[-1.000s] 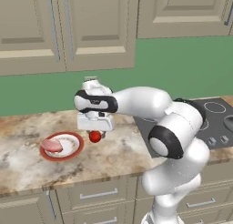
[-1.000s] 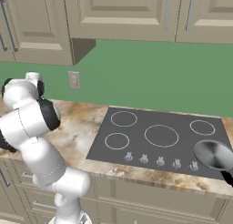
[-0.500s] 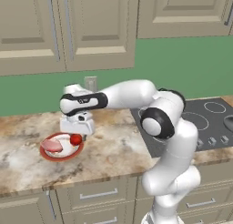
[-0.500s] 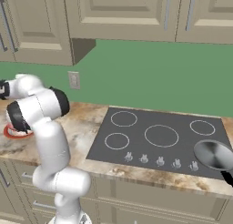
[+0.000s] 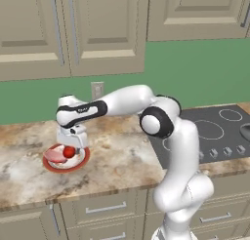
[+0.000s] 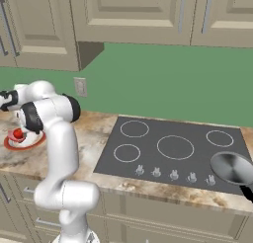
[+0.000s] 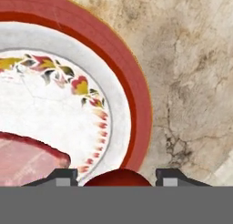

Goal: Place the steak on the plate and place the tomato on the same plate.

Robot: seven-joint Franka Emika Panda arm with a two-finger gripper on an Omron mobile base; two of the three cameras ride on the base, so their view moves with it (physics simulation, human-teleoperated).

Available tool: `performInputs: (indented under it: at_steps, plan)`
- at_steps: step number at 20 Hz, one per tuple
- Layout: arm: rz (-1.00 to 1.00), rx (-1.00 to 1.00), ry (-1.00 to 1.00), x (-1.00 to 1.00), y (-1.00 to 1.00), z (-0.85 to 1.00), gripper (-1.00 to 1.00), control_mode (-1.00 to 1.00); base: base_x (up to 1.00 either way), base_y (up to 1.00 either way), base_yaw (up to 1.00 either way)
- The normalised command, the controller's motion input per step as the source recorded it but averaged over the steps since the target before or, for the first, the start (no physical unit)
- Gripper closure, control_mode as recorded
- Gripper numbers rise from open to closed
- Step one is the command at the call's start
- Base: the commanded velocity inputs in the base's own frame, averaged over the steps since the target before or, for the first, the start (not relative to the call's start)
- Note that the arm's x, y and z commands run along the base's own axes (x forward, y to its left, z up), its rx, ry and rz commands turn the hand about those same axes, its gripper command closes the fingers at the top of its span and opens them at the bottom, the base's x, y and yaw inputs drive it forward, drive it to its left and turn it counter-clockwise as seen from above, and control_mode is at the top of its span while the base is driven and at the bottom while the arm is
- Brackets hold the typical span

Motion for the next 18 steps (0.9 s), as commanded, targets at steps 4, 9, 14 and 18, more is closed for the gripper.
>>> performInputs:
  at_steps: [4,9,14,18]
  plan:
    - [-0.11,-0.11,0.00,0.25,0.20,-0.20,1.00,-1.00,0.00,0.00,0.00]
    - [-0.03,-0.09,-0.01,0.19,0.02,-0.11,1.00,-1.00,0.00,0.00,0.00]
    - [-0.01,-0.05,-0.01,0.08,-0.02,-0.10,1.00,-1.00,0.00,0.00,0.00]
    - [-0.02,-0.04,0.00,0.06,-0.13,-0.16,1.00,-1.00,0.00,0.00,0.00]
